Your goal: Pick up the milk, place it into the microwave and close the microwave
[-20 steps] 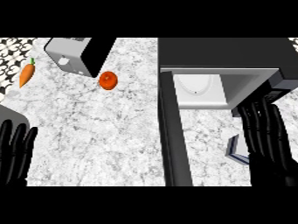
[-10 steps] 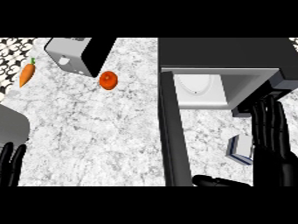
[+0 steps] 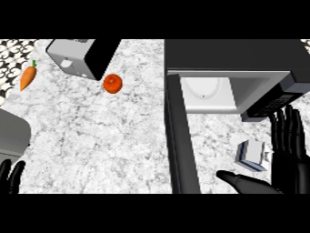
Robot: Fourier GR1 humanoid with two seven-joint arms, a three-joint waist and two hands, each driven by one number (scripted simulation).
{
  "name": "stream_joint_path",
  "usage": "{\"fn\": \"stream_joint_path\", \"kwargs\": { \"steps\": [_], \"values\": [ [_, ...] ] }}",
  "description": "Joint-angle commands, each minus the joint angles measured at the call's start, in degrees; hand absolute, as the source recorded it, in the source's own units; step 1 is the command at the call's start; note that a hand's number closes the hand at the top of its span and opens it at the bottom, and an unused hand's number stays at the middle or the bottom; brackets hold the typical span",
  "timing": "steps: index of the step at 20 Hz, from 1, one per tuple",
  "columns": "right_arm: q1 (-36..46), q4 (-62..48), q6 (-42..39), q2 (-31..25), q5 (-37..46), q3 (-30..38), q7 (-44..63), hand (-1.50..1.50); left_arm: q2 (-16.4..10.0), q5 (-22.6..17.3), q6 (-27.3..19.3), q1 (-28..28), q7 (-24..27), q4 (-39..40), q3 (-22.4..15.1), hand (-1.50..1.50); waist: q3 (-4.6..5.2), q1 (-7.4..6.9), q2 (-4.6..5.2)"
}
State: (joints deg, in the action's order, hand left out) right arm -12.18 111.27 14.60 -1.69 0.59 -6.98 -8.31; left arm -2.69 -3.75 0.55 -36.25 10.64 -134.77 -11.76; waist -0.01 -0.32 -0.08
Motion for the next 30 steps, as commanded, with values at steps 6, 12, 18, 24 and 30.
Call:
{"fn": "stream_joint_path", "kwargs": {
  "steps": [6, 12, 18, 24, 30],
  "values": [
    [-1.99, -12.51, -3.74, -0.66, -5.99, 8.08, -10.91, -1.50, 0.12, 0.54, 1.65, -5.43, 3.03, -1.44, -2.17, -1.50, -0.02, -0.08, -0.02],
    [-6.01, -16.96, -4.99, 0.24, -4.49, 8.00, -17.21, -1.50, -0.55, -1.11, 1.83, -2.13, 1.87, -0.70, 0.73, -1.50, -0.01, 0.25, 0.02],
    [-1.01, -26.97, -9.18, -2.76, -8.07, 13.92, -21.96, -1.50, -2.87, -6.54, 5.71, -8.81, 5.62, -3.02, 4.50, -1.50, 0.00, -0.20, -0.02],
    [2.17, -34.75, -11.54, -4.47, -5.99, 14.72, -27.84, -1.50, -1.00, -3.42, 4.23, -7.93, 3.37, -3.07, 0.03, -1.50, -0.01, -0.11, 0.03],
    [6.17, -43.06, -12.91, -5.04, -6.17, 16.50, -31.90, -1.50, -0.21, -1.39, 4.55, -8.25, 7.31, -0.18, 0.02, -1.50, 0.00, -0.16, 0.01]
  ]
}}
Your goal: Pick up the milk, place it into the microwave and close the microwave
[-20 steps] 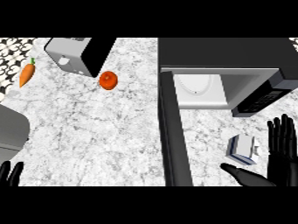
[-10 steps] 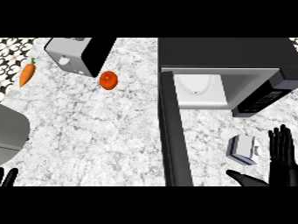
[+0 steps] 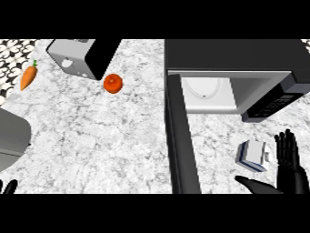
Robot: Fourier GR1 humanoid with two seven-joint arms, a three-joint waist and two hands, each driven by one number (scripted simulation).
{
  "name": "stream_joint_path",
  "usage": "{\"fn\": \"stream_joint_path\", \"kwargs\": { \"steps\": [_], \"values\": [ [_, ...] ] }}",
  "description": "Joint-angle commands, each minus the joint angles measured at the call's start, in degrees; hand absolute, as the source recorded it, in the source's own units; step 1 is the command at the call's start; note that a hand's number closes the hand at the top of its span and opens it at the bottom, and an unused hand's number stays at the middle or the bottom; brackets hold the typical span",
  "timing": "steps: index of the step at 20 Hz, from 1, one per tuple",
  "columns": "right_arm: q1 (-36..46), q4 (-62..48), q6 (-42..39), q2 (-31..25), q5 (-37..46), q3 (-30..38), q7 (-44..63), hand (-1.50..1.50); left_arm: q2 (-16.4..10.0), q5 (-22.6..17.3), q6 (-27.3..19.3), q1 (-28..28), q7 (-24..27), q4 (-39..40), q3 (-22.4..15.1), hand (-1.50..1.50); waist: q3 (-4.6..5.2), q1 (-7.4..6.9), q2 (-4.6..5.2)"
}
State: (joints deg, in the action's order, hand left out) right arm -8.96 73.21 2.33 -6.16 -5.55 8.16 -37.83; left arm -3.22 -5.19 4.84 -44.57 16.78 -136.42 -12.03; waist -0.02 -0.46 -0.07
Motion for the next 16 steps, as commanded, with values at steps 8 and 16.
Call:
{"fn": "stream_joint_path", "kwargs": {
  "steps": [8, 16],
  "values": [
    [7.77, -16.76, 6.34, -0.96, 1.69, 6.04, -6.32, -1.50, 0.97, 1.75, 0.73, -3.87, 4.96, 1.60, -1.41, -1.50, 0.00, -0.39, -0.03],
    [13.14, -35.84, 1.19, -6.43, 0.37, 11.02, -16.49, -1.50, -1.85, -5.55, 2.35, 2.34, 0.73, 2.59, 6.63, -1.50, -0.05, -0.09, 0.20]
  ]
}}
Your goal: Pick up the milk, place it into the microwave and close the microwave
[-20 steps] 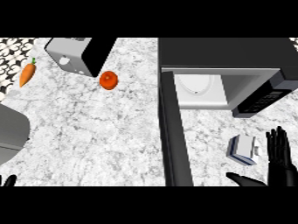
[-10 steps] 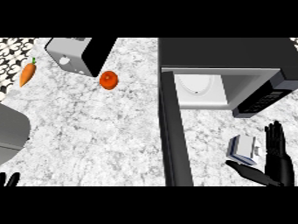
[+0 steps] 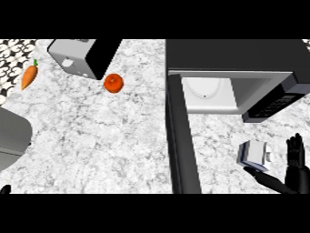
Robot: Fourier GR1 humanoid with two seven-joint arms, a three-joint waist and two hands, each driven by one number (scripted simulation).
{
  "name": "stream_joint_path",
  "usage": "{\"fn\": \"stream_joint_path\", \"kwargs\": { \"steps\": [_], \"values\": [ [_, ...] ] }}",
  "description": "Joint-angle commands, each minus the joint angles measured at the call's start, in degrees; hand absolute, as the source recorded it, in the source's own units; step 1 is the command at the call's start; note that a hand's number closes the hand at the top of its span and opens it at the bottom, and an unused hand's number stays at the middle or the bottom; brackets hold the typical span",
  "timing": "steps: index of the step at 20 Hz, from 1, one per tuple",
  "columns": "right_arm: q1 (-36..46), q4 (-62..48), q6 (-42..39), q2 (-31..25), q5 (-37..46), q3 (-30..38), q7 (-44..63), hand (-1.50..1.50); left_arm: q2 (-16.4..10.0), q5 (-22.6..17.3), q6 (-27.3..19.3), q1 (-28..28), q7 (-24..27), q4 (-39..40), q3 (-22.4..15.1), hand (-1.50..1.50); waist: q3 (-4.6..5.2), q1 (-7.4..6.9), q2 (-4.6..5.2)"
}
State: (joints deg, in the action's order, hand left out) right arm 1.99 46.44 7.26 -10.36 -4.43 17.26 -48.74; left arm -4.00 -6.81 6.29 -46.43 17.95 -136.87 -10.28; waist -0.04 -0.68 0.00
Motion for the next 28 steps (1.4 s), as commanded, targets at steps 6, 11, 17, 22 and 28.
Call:
{"fn": "stream_joint_path", "kwargs": {
  "steps": [6, 11, 17, 22, 28],
  "values": [
    [4.12, -10.00, -23.45, -2.72, -0.57, -5.03, -5.00, -1.50, 0.32, 0.07, 0.32, 1.50, -0.10, 1.27, -0.28, -1.50, -0.10, -0.59, 0.04],
    [6.89, -10.36, -25.96, -0.68, -1.67, -5.41, -9.29, 1.50, 2.34, 2.36, -1.23, 0.19, -0.62, 0.49, -3.30, -1.50, -0.05, -0.19, -0.04],
    [5.16, -7.76, -5.92, 1.21, 1.15, -2.01, -15.19, 1.50, 0.09, -3.60, 0.84, 0.49, -1.76, 0.29, 2.03, -1.50, 0.02, 0.11, -0.05],
    [4.28, 1.12, -10.93, 3.54, -2.18, -3.53, -9.64, 1.50, 2.34, 1.12, -1.39, 2.96, -3.47, 0.90, -1.23, -1.50, 0.05, 0.50, -0.13],
    [-0.09, 7.61, -21.55, -3.00, -2.84, -5.93, -7.17, 1.50, 1.14, -1.09, 2.21, -0.63, -0.55, 1.50, 0.14, -1.50, 0.07, 0.39, -0.22]
  ]
}}
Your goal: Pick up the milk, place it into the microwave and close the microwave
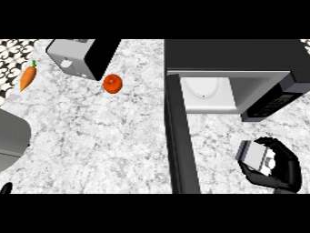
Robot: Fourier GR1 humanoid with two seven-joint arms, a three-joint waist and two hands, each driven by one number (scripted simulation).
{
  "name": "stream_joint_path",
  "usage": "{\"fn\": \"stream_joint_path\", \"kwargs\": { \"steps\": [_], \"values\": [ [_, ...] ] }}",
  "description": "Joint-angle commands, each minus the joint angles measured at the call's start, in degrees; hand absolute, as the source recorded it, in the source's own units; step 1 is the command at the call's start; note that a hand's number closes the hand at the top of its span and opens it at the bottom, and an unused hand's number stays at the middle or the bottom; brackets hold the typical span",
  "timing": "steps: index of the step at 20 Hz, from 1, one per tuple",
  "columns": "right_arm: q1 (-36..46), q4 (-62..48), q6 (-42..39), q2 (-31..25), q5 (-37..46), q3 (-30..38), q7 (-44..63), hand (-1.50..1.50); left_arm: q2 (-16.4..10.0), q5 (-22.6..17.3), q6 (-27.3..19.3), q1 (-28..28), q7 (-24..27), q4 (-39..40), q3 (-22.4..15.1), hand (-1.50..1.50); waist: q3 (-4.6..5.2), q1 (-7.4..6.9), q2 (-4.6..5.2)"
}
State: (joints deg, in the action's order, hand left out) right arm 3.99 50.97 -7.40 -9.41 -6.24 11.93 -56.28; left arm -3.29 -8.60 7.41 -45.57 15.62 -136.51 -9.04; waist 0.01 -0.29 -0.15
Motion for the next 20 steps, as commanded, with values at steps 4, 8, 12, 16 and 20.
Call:
{"fn": "stream_joint_path", "kwargs": {
  "steps": [4, 8, 12, 16, 20],
  "values": [
    [-1.46, 6.20, -11.93, -6.46, -1.76, -2.59, 2.67, 1.50, -0.25, -1.01, 0.75, -0.19, -0.41, -0.33, 0.98, -1.50, 0.03, 0.17, -0.02],
    [-2.04, 14.41, -11.92, -4.25, -4.89, -4.65, 10.53, 1.50, 0.56, -1.29, 1.04, 0.08, 1.02, 2.17, 1.13, -1.50, 0.05, 0.25, -0.05],
    [-7.25, 27.21, -8.31, -3.31, -3.79, -7.16, 15.20, 1.50, 0.88, -1.71, 2.25, -2.77, 2.18, 1.18, 0.78, -1.50, 0.06, 0.34, -0.13],
    [-3.33, 25.84, -5.25, -2.98, -1.28, -6.95, 17.08, 1.50, 2.10, 0.80, 1.51, 0.25, 1.50, 2.38, -1.22, -1.50, -0.01, 0.05, 0.09],
    [4.46, 28.64, 1.35, -2.77, 1.01, -7.06, 27.65, 1.50, 0.36, -3.09, 4.98, -4.00, 4.75, 3.59, 3.15, -1.50, 0.02, -0.57, 0.04]
  ]
}}
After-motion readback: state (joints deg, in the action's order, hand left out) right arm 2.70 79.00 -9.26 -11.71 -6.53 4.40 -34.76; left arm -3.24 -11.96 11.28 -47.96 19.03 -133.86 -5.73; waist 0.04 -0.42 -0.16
